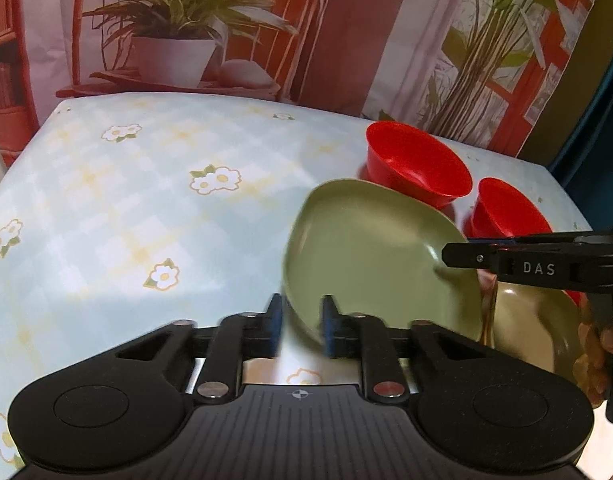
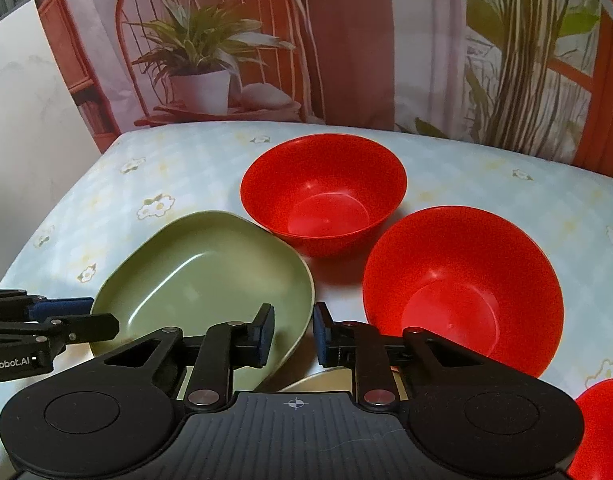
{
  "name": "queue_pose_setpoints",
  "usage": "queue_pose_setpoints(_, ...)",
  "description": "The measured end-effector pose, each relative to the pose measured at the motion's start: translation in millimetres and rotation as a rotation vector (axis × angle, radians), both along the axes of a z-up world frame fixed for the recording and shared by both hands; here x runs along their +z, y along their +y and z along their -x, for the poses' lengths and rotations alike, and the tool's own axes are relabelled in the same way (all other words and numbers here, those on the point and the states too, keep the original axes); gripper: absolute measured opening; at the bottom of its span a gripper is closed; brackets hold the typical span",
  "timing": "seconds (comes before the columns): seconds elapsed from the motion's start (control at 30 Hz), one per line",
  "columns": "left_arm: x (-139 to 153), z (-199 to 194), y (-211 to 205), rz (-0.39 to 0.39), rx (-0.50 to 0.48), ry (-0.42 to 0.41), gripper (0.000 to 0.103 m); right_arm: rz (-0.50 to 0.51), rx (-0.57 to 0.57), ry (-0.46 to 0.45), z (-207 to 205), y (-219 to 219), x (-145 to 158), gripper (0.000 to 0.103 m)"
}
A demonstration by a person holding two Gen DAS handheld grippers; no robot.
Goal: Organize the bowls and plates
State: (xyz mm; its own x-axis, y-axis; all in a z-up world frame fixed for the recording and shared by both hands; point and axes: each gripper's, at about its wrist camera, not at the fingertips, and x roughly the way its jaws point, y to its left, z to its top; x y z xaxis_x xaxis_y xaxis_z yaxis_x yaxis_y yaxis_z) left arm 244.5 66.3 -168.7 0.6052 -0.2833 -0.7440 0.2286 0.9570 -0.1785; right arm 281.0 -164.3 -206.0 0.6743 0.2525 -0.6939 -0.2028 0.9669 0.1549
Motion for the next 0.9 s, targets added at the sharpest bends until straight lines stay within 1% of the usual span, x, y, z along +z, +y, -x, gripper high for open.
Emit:
queue_pose_setpoints(0.07, 2, 1, -1, -0.012, 0.010, -0.009, 0.019, -0.007, -0.003, -0.001, 1, 0, 1, 0.015)
queue_pose_setpoints(0.33, 23, 11, 10, -0.016, 0.044, -0.073, 0.019, -0.047, 0.007, -0.029, 10, 6, 12, 0.015)
queue_pose_setpoints(0.53, 40, 20, 14, -0.027, 0.059, -0.108, 0.019, -0.079, 0.024, -0.073, 23, 9, 27, 0.015)
queue_pose_setpoints(0.7, 53, 30, 10, -0.038, 0.060, -0.136, 0.019, -0.053, 0.047, -0.121, 40, 11, 37, 0.015)
queue_pose_setpoints(0.9, 66, 45, -3, -0.055, 0.035, -0.156, 0.019, -0.105, 0.028, -0.152, 61, -4, 46, 0.015)
